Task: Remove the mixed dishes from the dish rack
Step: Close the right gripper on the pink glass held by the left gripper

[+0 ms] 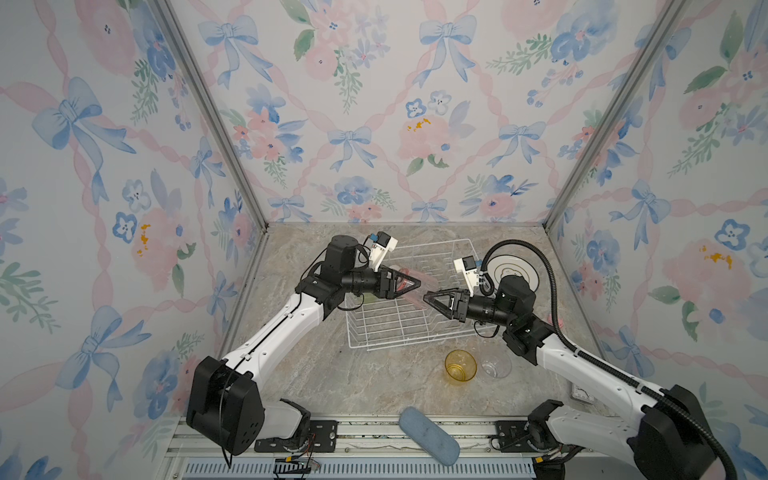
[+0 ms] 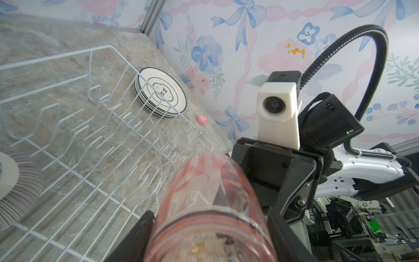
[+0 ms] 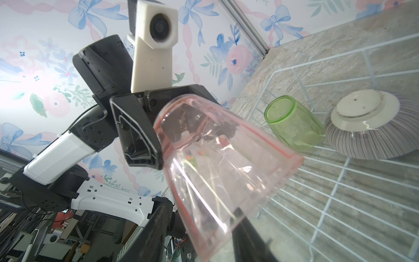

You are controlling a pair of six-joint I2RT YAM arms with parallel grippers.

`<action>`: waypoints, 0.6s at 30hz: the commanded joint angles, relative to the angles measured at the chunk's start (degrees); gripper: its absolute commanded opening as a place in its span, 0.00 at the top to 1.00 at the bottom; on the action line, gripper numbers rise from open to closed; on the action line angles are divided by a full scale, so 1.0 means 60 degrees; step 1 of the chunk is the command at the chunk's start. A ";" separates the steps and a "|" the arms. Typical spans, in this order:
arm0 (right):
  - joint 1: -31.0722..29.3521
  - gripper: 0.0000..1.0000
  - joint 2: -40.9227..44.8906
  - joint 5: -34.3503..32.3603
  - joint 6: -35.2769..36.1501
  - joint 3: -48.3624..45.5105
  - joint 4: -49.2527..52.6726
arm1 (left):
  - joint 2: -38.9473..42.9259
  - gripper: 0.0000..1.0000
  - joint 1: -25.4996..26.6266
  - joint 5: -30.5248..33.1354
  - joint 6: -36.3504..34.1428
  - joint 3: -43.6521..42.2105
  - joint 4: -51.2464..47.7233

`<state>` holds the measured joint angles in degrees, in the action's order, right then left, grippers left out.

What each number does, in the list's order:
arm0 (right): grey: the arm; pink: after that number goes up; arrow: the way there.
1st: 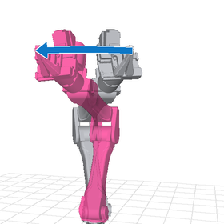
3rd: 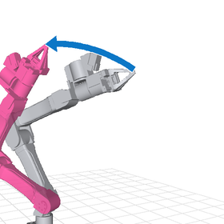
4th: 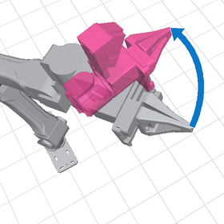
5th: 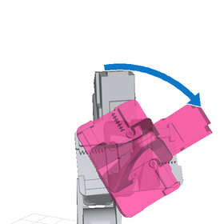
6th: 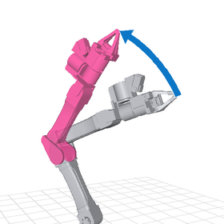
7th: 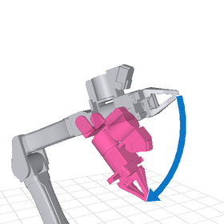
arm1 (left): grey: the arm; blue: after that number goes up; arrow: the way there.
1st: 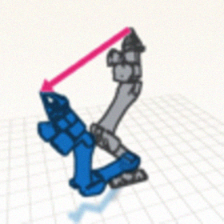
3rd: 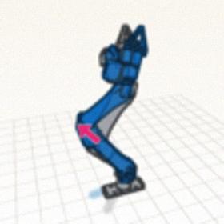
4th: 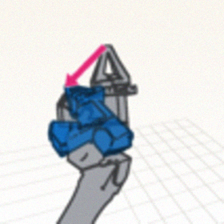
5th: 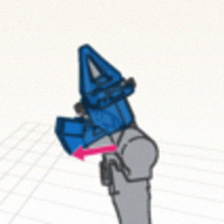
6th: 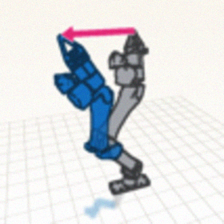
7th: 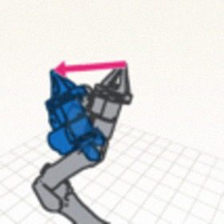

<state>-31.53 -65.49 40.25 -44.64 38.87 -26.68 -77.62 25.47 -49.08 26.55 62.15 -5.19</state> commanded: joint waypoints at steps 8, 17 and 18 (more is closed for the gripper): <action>0.0084 0.66 -0.0718 0.0657 -0.1164 0.0362 -0.2503 | 0.0179 0.48 -0.0054 -0.0594 0.0661 -0.0365 0.1412; 0.0081 0.84 -0.1067 0.0690 -0.1611 0.0446 -0.3012 | 0.0115 0.48 -0.0055 -0.0668 0.0678 -0.0434 0.1480; 0.0079 0.86 -0.1080 0.0689 -0.1620 0.0452 -0.3011 | 0.0116 0.48 -0.0054 -0.0668 0.0684 -0.0428 0.1480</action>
<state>-31.42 -71.16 45.54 -53.58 39.44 -42.81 -77.62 24.56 -53.34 31.33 60.31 2.72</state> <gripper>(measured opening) 0.178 0.638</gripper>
